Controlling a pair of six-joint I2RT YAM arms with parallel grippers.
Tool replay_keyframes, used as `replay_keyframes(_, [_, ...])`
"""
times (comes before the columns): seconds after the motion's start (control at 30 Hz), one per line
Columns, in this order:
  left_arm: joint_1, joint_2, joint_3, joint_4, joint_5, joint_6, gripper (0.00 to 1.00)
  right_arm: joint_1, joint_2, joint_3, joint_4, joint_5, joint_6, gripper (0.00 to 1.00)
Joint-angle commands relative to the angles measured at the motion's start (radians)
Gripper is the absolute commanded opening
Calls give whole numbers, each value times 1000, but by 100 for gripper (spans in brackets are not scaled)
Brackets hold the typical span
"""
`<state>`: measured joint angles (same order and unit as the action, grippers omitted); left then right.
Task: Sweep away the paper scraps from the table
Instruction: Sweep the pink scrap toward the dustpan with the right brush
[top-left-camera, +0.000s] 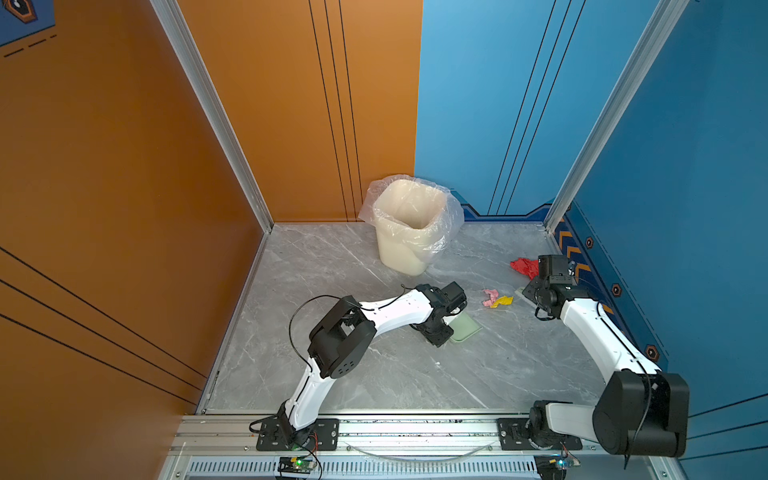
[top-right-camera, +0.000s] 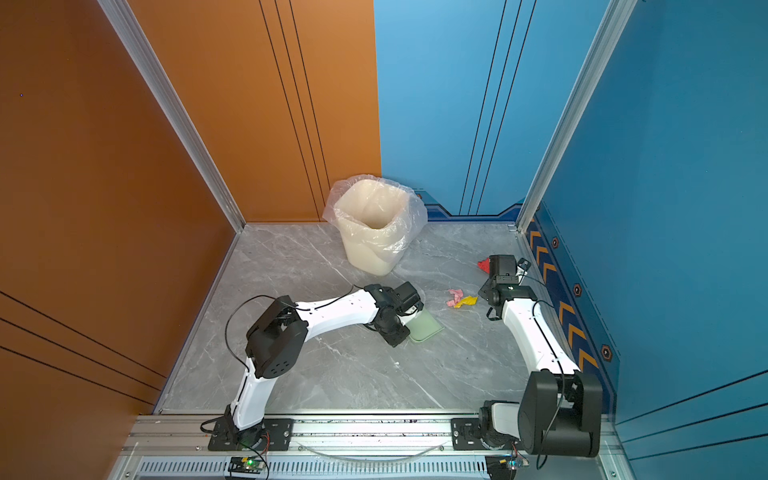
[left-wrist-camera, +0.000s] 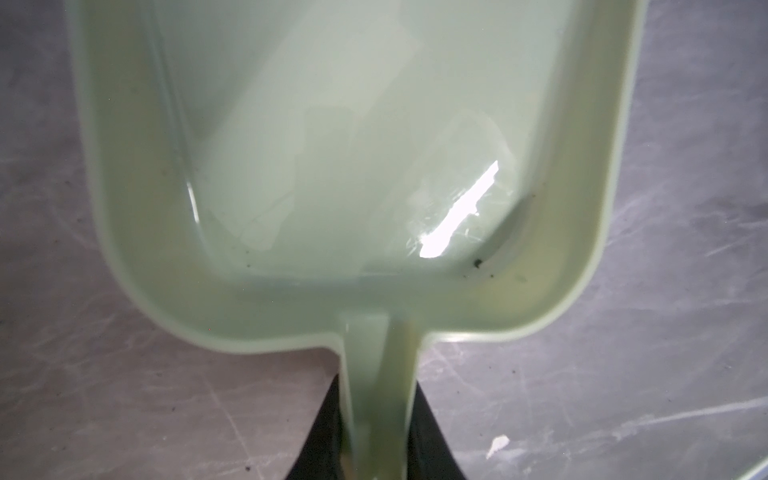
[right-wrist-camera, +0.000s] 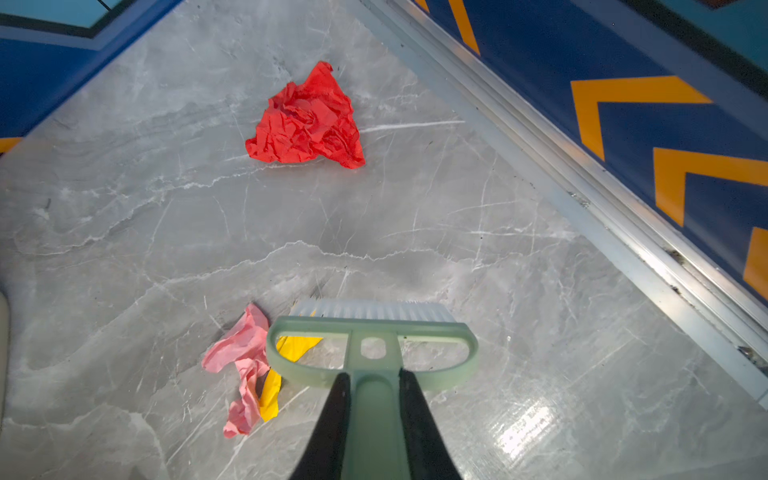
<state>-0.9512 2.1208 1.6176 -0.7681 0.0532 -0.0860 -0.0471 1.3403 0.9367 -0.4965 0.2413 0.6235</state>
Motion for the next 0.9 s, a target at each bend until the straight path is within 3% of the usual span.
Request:
replay_keyframes(0.0, [-11, 15, 25, -29, -1, 9, 0, 1, 53, 31, 8, -33, 30, 0])
replay_keyframes(0.63, [-12, 37, 47, -29, 22, 15, 0, 131, -50, -61, -24, -207, 51, 0])
replay_keyframes(0.87, [-13, 36, 35, -33, 28, 12, 0, 122, -86, -37, 18, -237, 41, 0])
